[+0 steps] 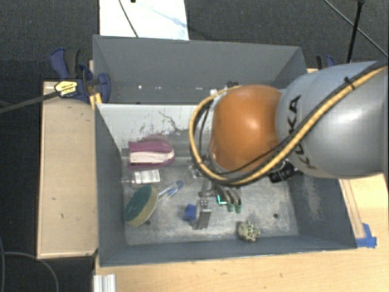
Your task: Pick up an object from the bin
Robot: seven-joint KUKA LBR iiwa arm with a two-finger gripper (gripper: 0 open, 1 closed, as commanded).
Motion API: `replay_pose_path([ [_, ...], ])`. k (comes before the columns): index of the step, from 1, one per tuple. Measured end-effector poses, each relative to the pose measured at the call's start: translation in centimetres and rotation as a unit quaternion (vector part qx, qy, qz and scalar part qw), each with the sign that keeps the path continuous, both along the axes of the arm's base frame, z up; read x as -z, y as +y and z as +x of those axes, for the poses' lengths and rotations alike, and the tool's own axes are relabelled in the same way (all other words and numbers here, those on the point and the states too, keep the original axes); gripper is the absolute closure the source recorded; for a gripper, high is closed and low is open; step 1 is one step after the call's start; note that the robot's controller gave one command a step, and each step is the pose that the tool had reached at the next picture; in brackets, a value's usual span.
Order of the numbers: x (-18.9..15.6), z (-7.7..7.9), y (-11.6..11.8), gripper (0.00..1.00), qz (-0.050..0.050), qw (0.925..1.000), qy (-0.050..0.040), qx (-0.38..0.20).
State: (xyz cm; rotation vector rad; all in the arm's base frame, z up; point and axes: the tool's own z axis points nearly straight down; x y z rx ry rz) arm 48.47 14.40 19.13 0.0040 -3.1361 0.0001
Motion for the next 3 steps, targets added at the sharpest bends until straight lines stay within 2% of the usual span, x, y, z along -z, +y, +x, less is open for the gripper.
replay_pose_path([
  [1,5.6,1.1,-2.9,0.00,-0.001,0.9995,-0.0009,-0.031],
  [2,12.1,3.0,-2.9,0.00,-0.001,0.9826,0.0061,0.186],
  [3,11.5,3.8,-2.9,1.00,0.004,0.9821,-0.0101,0.188],
])
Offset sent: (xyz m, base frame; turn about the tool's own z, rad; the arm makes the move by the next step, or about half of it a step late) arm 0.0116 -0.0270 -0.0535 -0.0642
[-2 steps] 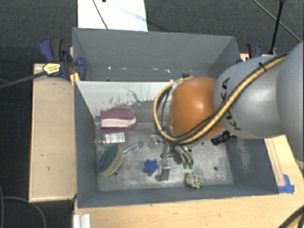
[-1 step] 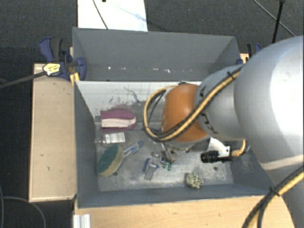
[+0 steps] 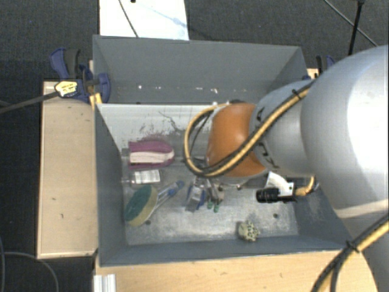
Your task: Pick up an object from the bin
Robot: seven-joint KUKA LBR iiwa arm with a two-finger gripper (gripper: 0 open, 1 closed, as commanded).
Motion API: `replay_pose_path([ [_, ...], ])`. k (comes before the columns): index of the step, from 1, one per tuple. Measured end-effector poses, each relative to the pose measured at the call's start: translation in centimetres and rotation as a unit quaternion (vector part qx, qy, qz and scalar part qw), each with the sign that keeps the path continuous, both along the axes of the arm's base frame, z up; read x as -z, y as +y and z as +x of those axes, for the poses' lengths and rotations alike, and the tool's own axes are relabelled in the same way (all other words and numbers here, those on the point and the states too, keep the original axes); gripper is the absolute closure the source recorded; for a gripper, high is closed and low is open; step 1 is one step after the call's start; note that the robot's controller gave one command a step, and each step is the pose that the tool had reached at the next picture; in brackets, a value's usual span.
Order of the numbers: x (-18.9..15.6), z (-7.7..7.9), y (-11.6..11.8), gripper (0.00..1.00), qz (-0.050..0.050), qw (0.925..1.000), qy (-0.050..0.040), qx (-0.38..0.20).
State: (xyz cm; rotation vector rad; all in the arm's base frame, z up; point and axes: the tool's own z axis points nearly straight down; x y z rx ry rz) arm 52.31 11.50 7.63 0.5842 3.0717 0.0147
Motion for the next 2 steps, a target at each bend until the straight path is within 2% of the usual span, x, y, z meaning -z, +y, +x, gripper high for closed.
replay_pose_path([
  [1,-10.1,1.7,0.2,1.00,-0.002,1.0000,0.0028,-0.005],
  [2,-19.9,2.4,0.9,1.00,-0.002,0.9999,0.0024,-0.010],
])
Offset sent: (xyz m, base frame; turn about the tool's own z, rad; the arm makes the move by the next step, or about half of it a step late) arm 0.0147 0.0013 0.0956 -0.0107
